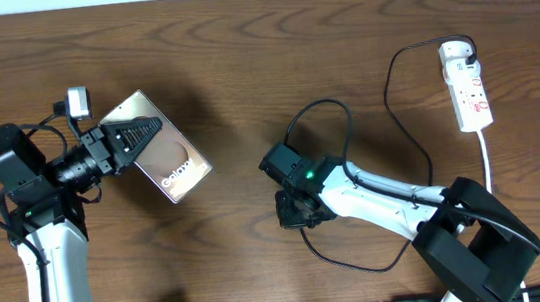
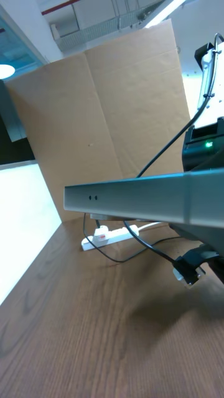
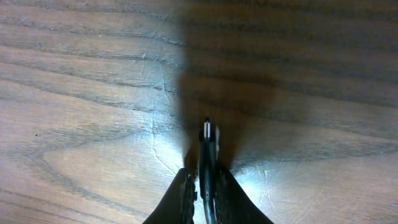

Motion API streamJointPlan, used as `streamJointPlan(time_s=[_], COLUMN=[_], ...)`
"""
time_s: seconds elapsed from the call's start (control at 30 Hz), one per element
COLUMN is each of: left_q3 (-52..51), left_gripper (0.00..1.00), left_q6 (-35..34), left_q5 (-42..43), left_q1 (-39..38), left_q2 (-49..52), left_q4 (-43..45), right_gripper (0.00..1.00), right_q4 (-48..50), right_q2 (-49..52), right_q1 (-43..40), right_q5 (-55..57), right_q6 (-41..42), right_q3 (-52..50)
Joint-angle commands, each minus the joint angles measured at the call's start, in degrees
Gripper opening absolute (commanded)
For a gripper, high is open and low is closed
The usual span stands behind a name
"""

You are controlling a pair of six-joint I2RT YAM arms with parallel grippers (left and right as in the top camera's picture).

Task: Plug charger to phone and switch on socket
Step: 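Close the right gripper on the black cable's USB-C plug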

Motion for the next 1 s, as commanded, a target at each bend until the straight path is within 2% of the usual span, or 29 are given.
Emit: streamJointPlan(time_s=[0.0, 0.97], left_q3=[-0.28, -0.28], left_gripper=[0.07, 0.07], left_q6=[0.39, 0.39], left_q5=[1.81, 1.84], left_q1=[0.13, 0.13], left_q2=[-0.09, -0.09], left_q4=[0.28, 0.26], right_gripper=[0.11, 0.13], right_q4=[0.15, 0.61], right_q2=[2.86, 2.86], right_q1=[-0.26, -0.55], right_q5=[1.22, 2.54], right_q6=[-0.46, -0.46], right_q3=[-0.96, -0.96])
